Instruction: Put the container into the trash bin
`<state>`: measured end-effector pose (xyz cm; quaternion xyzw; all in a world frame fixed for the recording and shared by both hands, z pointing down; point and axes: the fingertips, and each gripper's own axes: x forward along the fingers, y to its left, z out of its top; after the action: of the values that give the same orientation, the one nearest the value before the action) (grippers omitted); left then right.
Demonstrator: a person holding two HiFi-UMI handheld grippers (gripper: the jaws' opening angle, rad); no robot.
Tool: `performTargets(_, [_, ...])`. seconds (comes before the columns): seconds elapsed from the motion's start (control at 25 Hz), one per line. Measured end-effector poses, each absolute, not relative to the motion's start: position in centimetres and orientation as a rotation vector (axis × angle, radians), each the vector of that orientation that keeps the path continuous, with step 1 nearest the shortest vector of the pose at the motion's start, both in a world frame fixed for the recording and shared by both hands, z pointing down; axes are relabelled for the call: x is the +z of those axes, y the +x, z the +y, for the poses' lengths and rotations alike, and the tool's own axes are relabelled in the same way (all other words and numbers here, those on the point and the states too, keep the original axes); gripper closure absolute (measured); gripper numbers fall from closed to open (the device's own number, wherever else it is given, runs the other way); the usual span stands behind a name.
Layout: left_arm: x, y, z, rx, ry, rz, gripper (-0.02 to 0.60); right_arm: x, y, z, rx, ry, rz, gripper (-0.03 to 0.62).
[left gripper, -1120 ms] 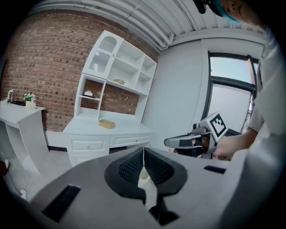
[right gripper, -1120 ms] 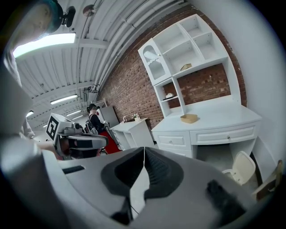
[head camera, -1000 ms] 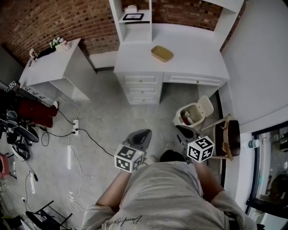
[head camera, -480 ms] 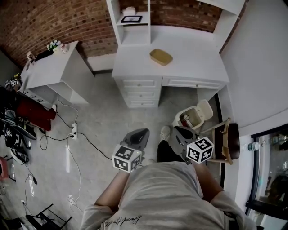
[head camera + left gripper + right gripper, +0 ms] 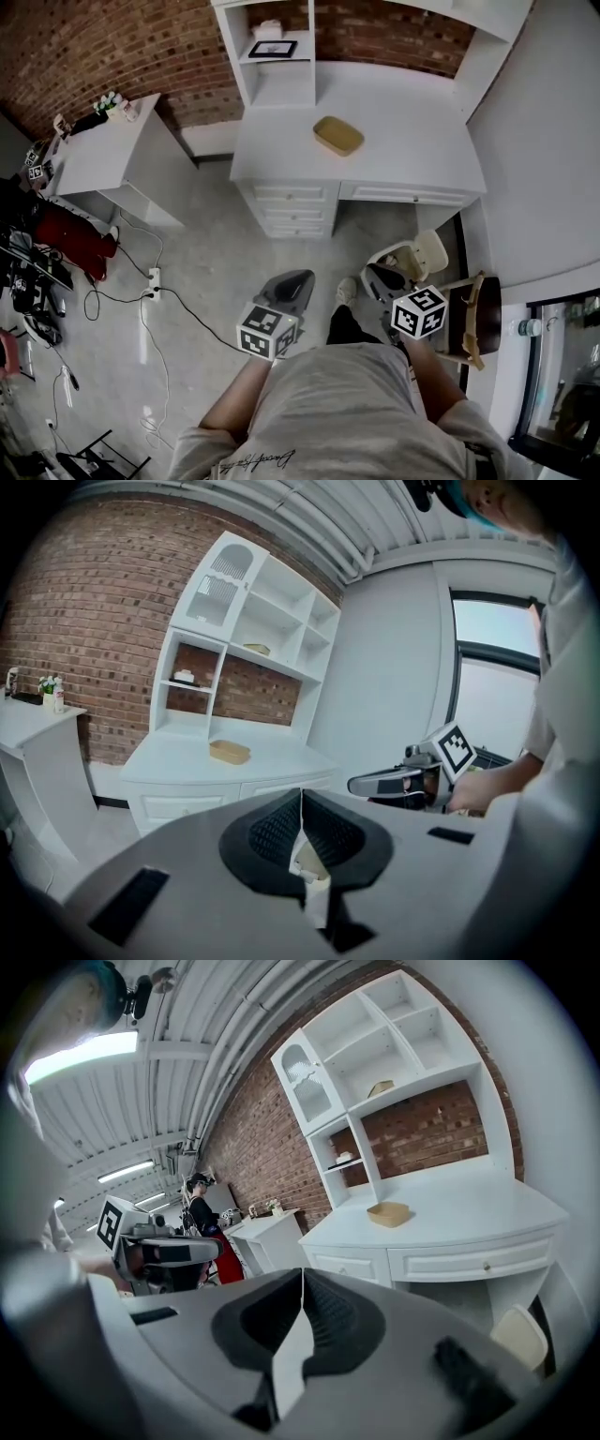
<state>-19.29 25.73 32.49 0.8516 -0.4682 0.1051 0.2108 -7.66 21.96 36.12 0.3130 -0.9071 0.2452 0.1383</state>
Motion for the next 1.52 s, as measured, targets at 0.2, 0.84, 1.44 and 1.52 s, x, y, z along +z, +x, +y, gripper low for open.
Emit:
performTargets(0.2, [32.5,-19.2,20.9,0.295,2.361,-1.33,0.563,35.9,-8.4,17.3,0.694,0.852,-2.633,0.565])
performTargets(0.84, [32.2,-18.9,6.6,0.235,2.26,-1.416,0.563,35.6,-8.7,2.7,0.704,0.705,-2.648,0.565])
performTargets(1.44, [31.2,-16.5,-1.9,0.257,2.264,-1.463,0.563,34.9,-6.5,-6.2,0.679,0.653,-2.683,0.565])
performTargets(1.52, [31.5,-16.5,-2.1,0.27,2.251,-1.459,0.563,35.0,-6.5,-6.4,0.692,0.653,-2.686,0.565])
